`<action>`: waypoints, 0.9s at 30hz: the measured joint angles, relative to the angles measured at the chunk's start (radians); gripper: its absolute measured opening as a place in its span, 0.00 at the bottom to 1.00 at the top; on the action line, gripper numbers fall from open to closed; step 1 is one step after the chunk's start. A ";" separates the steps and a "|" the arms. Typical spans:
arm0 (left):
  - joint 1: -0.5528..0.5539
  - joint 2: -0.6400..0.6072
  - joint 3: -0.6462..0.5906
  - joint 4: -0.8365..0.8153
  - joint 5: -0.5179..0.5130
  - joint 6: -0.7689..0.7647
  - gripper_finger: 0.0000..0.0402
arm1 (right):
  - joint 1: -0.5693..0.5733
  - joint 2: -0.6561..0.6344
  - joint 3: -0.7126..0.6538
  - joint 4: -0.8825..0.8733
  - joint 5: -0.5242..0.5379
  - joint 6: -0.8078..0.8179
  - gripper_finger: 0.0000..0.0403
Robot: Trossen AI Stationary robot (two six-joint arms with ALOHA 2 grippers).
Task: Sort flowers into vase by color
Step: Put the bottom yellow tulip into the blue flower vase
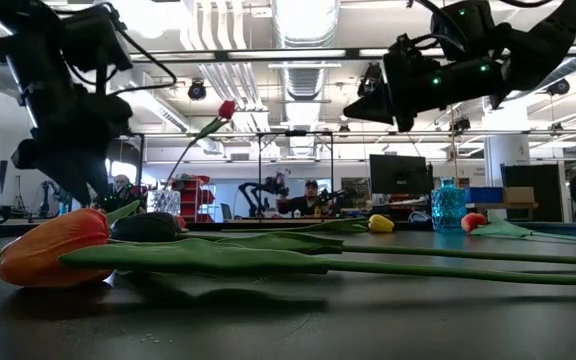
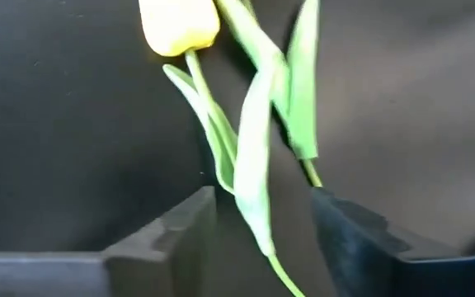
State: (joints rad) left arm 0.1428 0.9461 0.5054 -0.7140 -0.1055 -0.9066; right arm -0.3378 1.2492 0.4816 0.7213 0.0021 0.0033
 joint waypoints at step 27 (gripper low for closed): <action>-0.005 0.217 -0.047 0.119 -0.039 0.079 0.16 | 0.000 -0.031 -0.001 -0.046 0.000 -0.004 0.03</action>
State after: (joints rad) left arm 0.1383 1.1626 0.4586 -0.5946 -0.1441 -0.8272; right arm -0.3378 1.2186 0.4805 0.6752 0.0025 -0.0006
